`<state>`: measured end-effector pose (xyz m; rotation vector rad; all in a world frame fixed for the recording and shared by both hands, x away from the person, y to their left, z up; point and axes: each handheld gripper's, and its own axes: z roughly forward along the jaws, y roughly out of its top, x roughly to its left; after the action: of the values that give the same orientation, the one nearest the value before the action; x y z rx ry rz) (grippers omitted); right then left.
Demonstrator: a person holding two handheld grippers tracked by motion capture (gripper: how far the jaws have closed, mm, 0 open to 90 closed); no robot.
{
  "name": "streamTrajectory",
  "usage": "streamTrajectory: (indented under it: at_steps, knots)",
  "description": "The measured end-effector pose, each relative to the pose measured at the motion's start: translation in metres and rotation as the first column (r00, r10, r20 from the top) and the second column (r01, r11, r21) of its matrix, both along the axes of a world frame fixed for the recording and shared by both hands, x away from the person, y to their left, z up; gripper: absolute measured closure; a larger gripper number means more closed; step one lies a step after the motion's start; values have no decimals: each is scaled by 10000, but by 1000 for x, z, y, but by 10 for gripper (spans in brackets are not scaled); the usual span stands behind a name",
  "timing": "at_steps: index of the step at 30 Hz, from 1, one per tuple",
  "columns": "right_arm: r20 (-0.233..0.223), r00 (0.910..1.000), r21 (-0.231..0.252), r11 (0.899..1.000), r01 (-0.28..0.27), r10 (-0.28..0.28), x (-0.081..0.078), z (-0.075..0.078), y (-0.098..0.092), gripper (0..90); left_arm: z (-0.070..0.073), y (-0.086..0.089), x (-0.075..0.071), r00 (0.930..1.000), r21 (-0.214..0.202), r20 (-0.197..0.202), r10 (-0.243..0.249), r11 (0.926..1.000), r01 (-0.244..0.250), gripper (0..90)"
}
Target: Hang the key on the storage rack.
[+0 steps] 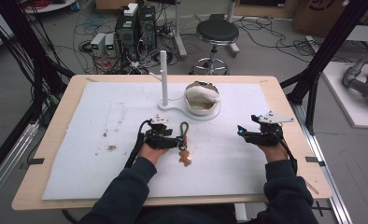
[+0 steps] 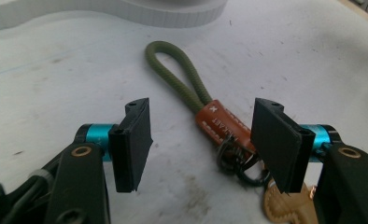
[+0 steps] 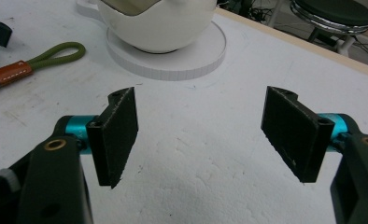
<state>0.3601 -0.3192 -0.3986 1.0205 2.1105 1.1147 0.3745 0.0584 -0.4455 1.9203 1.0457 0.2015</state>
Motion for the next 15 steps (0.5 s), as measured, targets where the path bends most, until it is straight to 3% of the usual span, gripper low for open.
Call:
streamTrajectory:
  at_steps: [2, 4, 8, 10, 11, 12, 13, 15]
  knots:
    - [2, 10000, -61, 10000, -46, 46, 0, -1, 1, 278, -2, -9, 2, 9999, 181, -120, -109, 9998, 111, 380]
    - [-15, 10000, -69, 10000, -33, 33, 0, -1, 1, 278, -4, -18, 4, 9996, 627, -138, -251, 9977, 260, 379]
    - [-29, 10000, -62, 10000, -43, 43, 0, -1, 0, 278, -3, -27, 0, 9982, 1650, 417, -430, 9857, 356, 383]
    - [-62, 10000, -50, 10000, -28, 27, 0, -1, 0, 278, -5, -34, -4, 9925, 2282, 823, -909, 9711, 700, 329]
    - [-75, 10000, -52, 10000, -29, 28, 1, -2, 1, 278, -5, -36, -6, 9905, 2497, 964, -979, 9657, 712, 298]
    - [-73, 10000, -56, 10000, -23, 22, 1, -2, 1, 278, -5, -36, -6, 9905, 2492, 959, -982, 9658, 717, 302]
    - [-49, 10000, -113, 9999, -77, 76, 1, -2, 1, 279, -4, -34, -6, 9897, 2497, 922, -1094, 9647, 833, 318]
    - [-50, 10000, -99, 9999, -57, 56, 0, -1, 1, 280, 0, -28, -5, 9851, 2539, 942, -1436, 9603, 1157, 513]
